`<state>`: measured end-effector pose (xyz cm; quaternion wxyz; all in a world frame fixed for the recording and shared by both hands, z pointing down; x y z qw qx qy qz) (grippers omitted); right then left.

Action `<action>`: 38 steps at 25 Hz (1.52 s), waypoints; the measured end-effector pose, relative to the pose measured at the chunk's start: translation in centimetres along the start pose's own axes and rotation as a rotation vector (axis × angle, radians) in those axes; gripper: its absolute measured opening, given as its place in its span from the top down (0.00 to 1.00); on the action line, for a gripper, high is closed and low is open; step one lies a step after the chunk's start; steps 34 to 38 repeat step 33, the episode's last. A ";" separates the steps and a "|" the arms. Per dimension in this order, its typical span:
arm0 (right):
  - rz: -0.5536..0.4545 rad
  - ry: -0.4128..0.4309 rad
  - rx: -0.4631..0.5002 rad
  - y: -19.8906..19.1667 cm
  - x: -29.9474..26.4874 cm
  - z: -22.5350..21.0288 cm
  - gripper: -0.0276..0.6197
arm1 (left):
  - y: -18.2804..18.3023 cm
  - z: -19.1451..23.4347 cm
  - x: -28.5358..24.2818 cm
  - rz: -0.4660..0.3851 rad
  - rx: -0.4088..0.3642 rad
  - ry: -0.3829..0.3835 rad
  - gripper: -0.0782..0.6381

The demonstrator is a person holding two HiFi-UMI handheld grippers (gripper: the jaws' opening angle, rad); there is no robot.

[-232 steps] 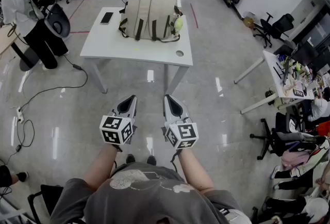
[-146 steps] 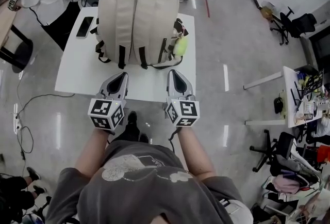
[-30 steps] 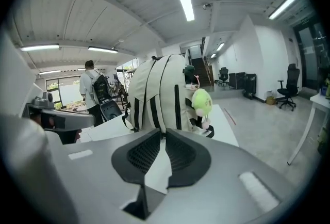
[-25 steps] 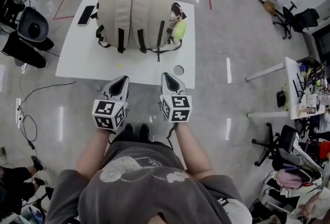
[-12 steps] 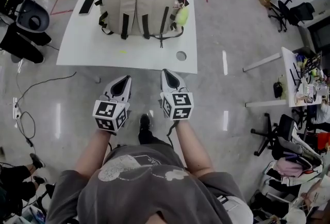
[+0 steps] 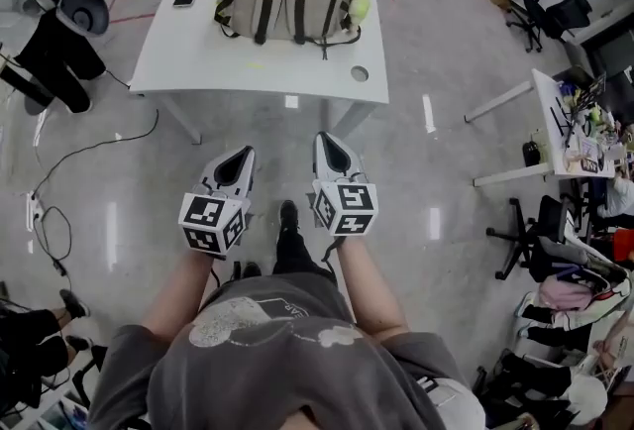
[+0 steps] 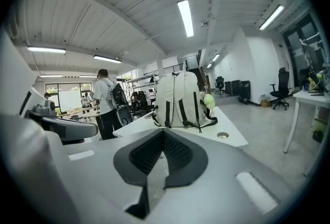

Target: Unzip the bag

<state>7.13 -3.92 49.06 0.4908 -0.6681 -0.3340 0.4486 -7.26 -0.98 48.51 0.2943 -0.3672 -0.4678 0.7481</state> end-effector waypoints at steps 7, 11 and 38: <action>0.011 -0.039 0.015 -1.8 6.4 5.2 0.96 | -2.0 -1.8 7.4 -0.009 -0.012 -0.036 0.88; 0.017 -0.061 0.032 -2.6 9.4 7.2 0.96 | -3.0 -2.6 10.1 -0.008 -0.010 -0.059 0.88; -0.014 -0.049 0.127 -2.0 14.3 9.7 0.96 | -4.3 -5.8 12.3 -0.018 -0.014 -0.121 0.88</action>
Point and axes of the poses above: the fingertips, and each gripper's own axes: x backward along the fingers, z to its left, y out of its top, the point moved 1 cm from there along x, backward along the fingers, and after that the axes turned 3 degrees about x, right-handed, at the moved point
